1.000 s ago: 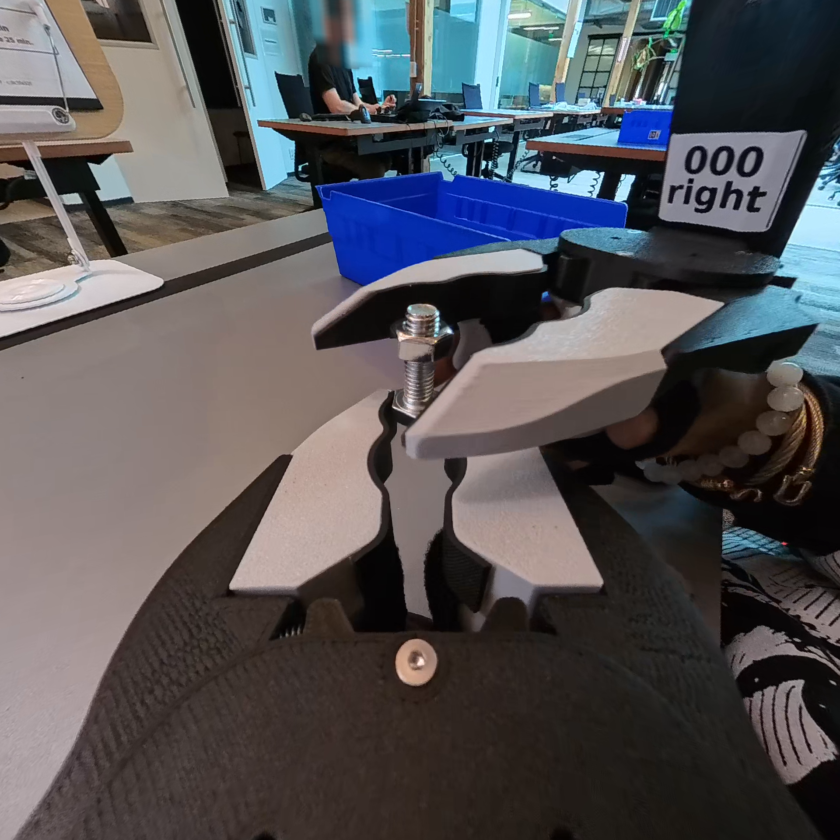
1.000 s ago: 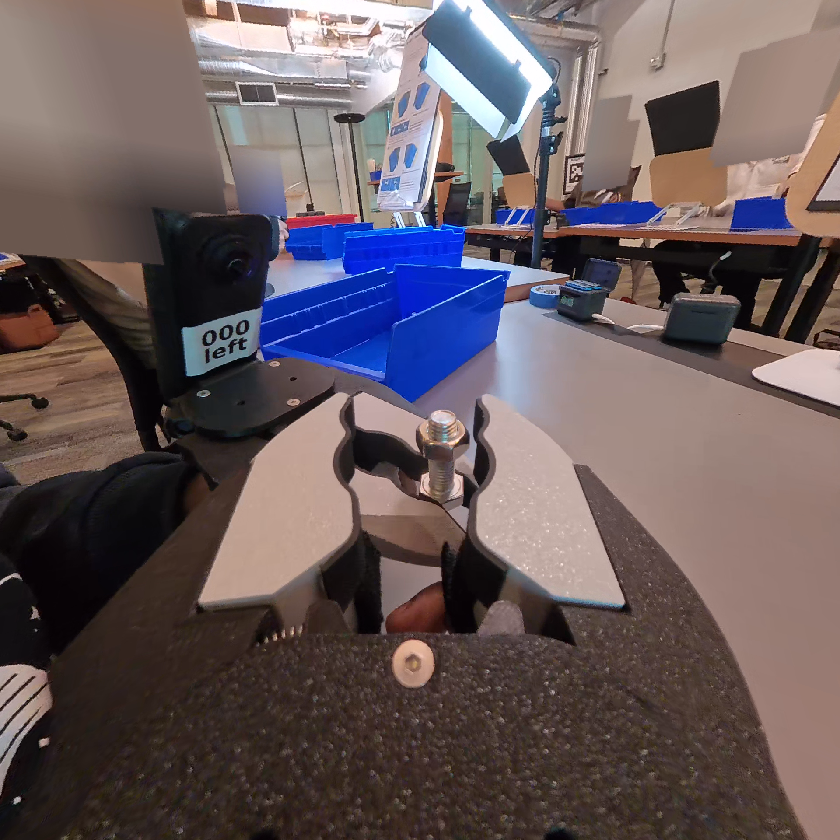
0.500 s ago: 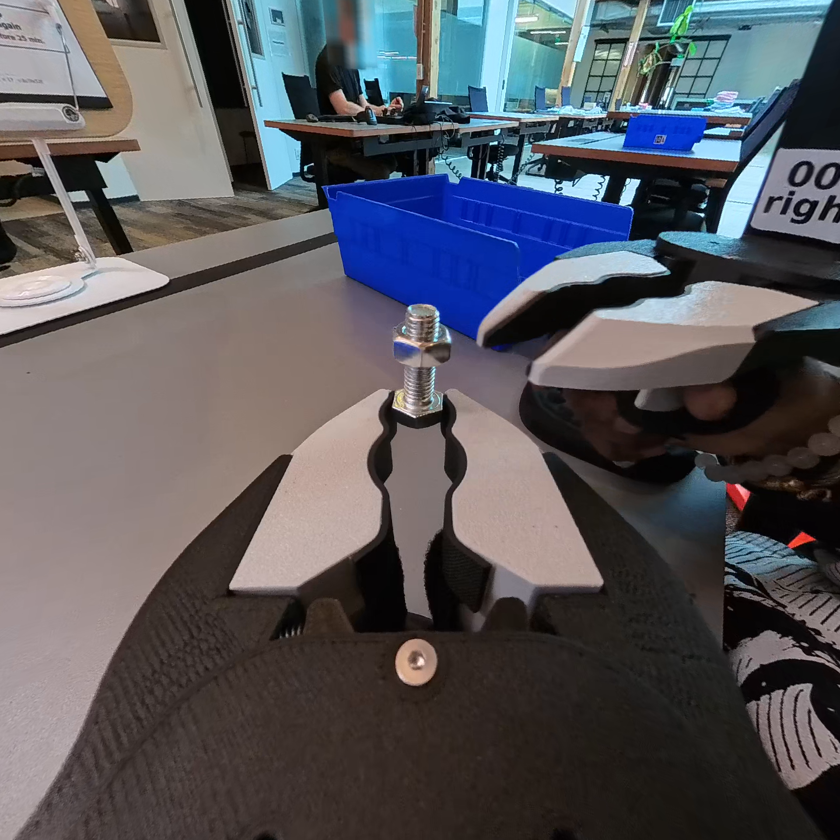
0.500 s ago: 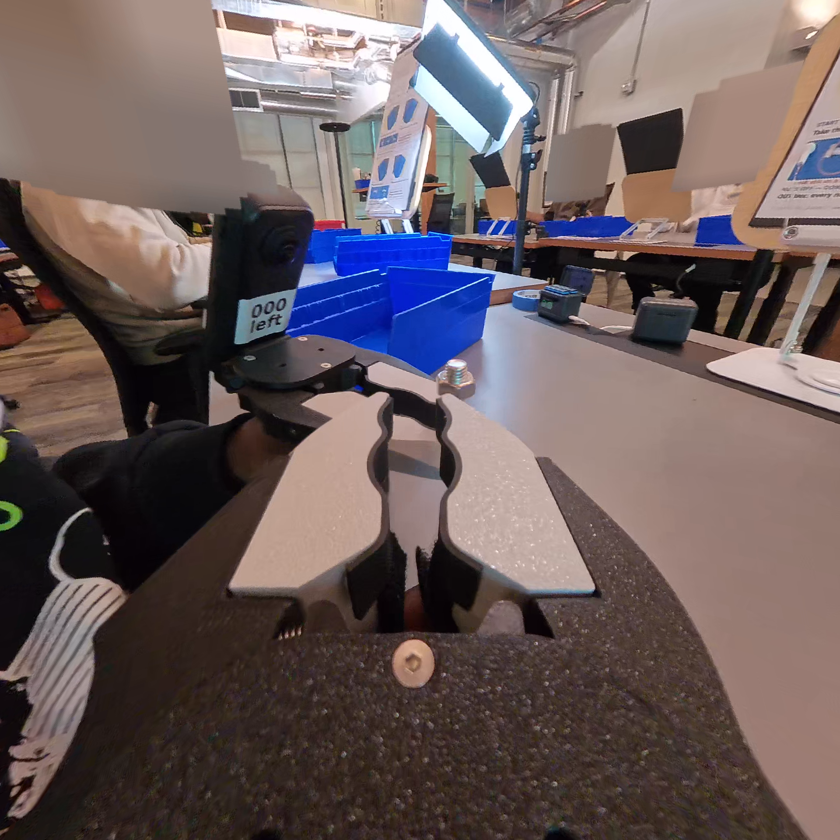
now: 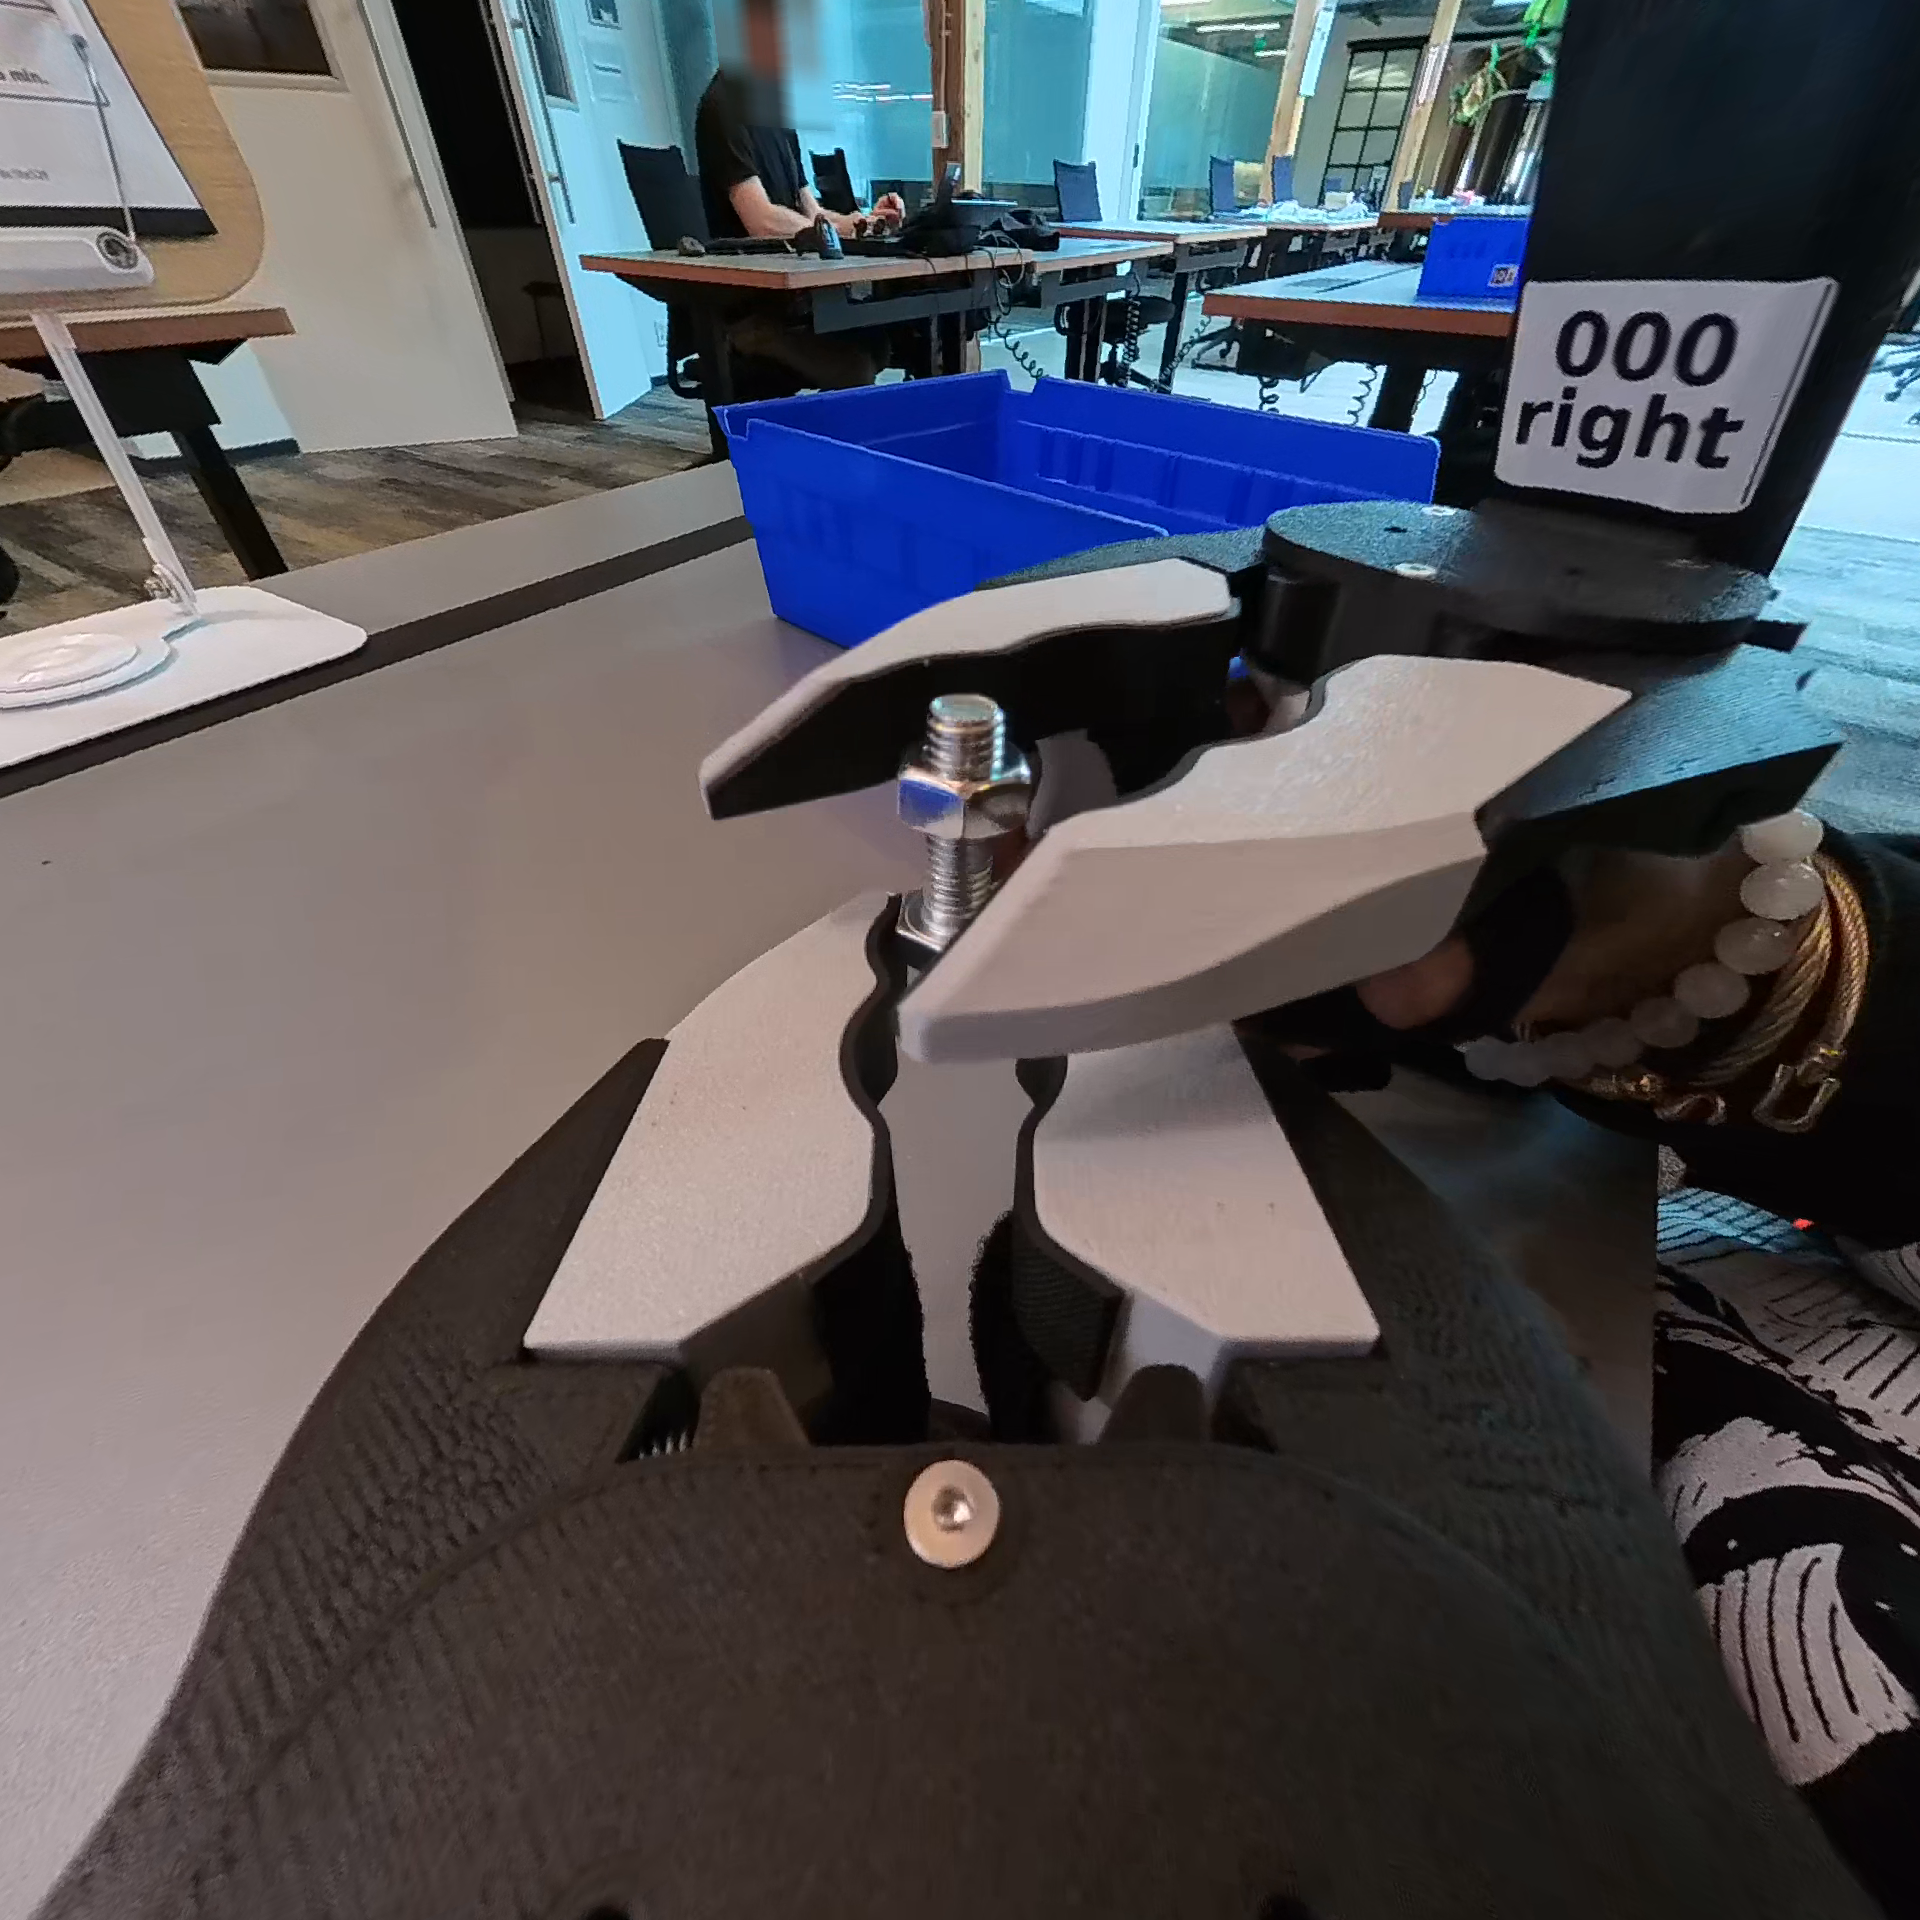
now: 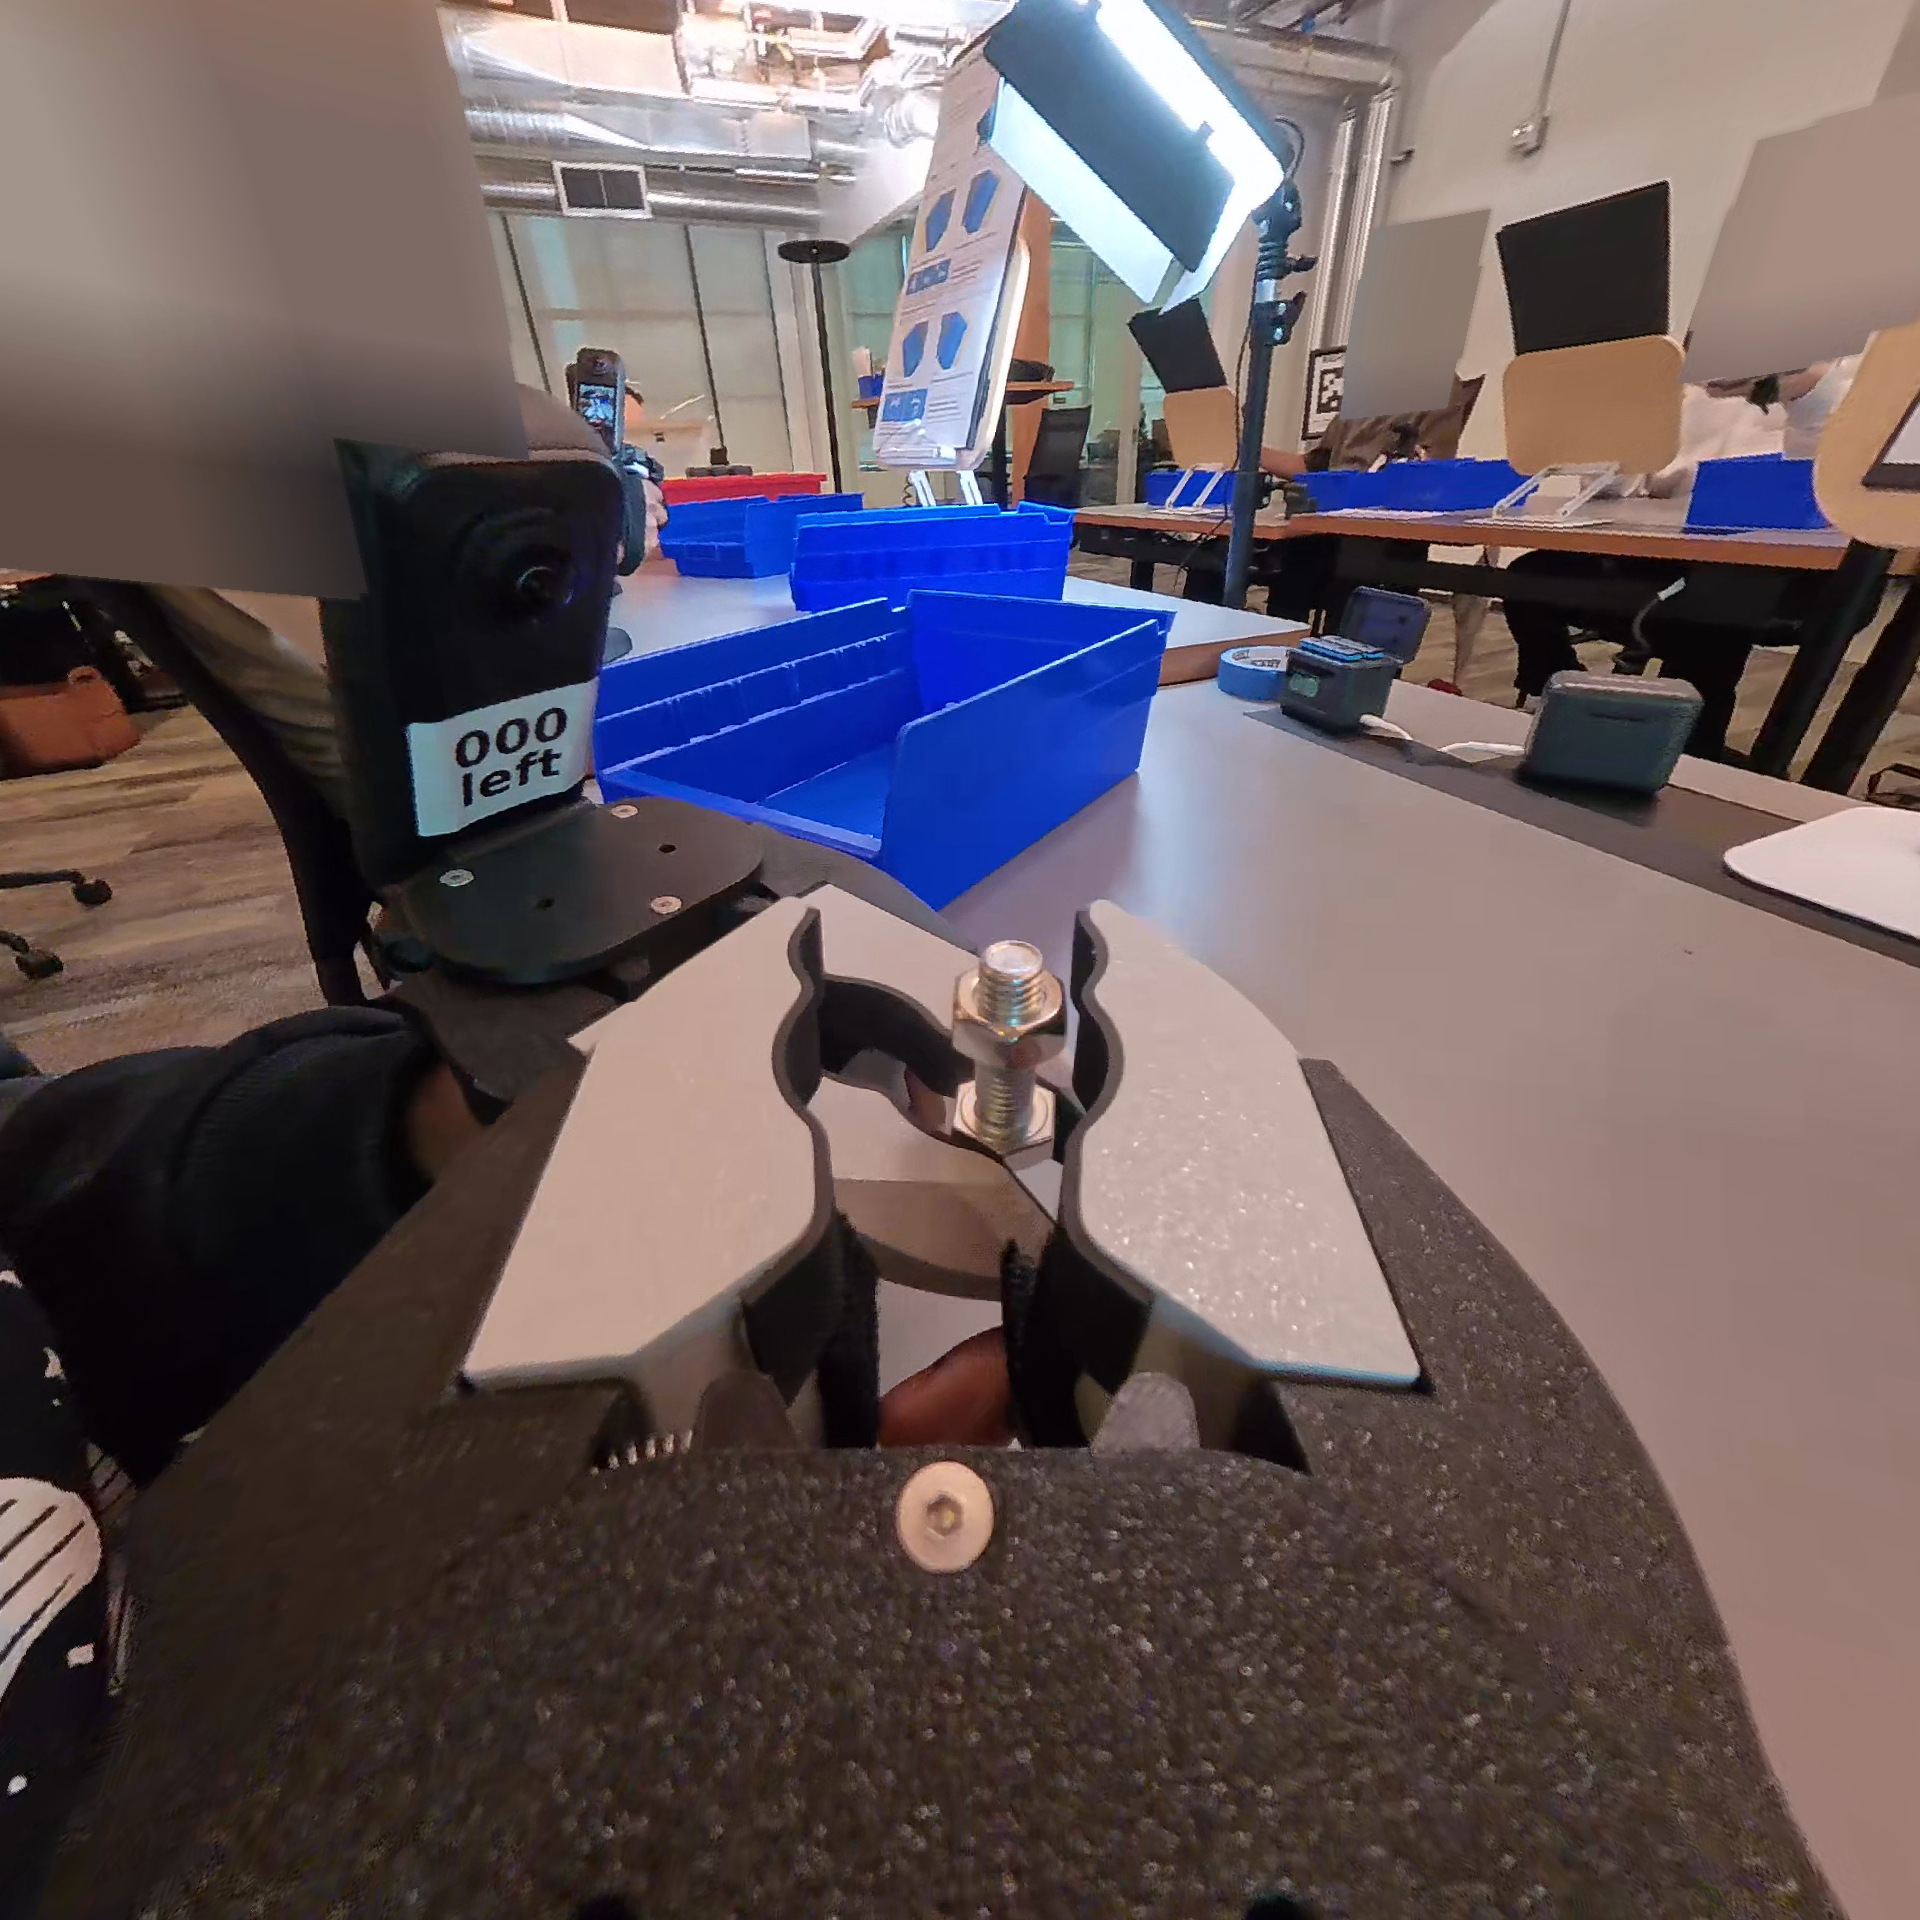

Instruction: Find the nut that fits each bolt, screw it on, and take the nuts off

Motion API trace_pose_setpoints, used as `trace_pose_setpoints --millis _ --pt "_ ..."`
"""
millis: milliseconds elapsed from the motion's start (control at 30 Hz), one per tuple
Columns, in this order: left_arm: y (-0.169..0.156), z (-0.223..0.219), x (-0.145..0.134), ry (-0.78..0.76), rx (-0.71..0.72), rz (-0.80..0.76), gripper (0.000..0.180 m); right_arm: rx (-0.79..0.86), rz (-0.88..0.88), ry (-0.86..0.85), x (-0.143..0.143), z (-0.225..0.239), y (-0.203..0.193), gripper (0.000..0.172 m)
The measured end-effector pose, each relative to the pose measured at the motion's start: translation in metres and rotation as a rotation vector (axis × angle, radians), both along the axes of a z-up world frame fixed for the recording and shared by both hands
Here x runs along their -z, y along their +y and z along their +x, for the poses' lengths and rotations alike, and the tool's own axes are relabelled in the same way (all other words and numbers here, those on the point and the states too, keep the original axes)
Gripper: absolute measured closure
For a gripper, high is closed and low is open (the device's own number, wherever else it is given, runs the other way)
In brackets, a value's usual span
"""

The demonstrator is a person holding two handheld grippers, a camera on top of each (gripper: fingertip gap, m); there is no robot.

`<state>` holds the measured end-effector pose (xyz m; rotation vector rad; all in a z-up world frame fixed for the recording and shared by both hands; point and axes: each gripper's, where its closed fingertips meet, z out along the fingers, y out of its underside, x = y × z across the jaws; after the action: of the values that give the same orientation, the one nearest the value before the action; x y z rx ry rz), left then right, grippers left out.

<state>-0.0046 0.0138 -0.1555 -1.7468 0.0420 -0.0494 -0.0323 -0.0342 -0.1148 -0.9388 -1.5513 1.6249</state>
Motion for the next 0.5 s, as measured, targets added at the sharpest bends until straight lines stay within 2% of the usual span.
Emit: trace_pose_setpoints --millis 233,267,333,400,500 --pt "-0.001 -0.002 -0.001 -0.019 -0.007 0.009 0.162 0.063 0.016 0.012 0.000 0.020 0.009 0.129" --pt "-0.001 -0.003 -0.001 -0.020 -0.011 0.010 0.162 0.073 0.014 0.016 0.000 0.026 0.011 0.133" --pt "-0.001 -0.003 -0.001 -0.023 -0.012 0.008 0.162 0.026 0.016 0.024 0.001 0.042 0.007 0.153" --pt "0.000 -0.003 -0.001 -0.020 -0.012 0.005 0.162 -0.007 0.031 0.016 0.002 0.052 0.002 0.155" --pt "0.000 -0.002 0.000 -0.012 -0.014 0.002 0.162 0.035 0.126 0.019 -0.002 0.053 0.009 0.154"
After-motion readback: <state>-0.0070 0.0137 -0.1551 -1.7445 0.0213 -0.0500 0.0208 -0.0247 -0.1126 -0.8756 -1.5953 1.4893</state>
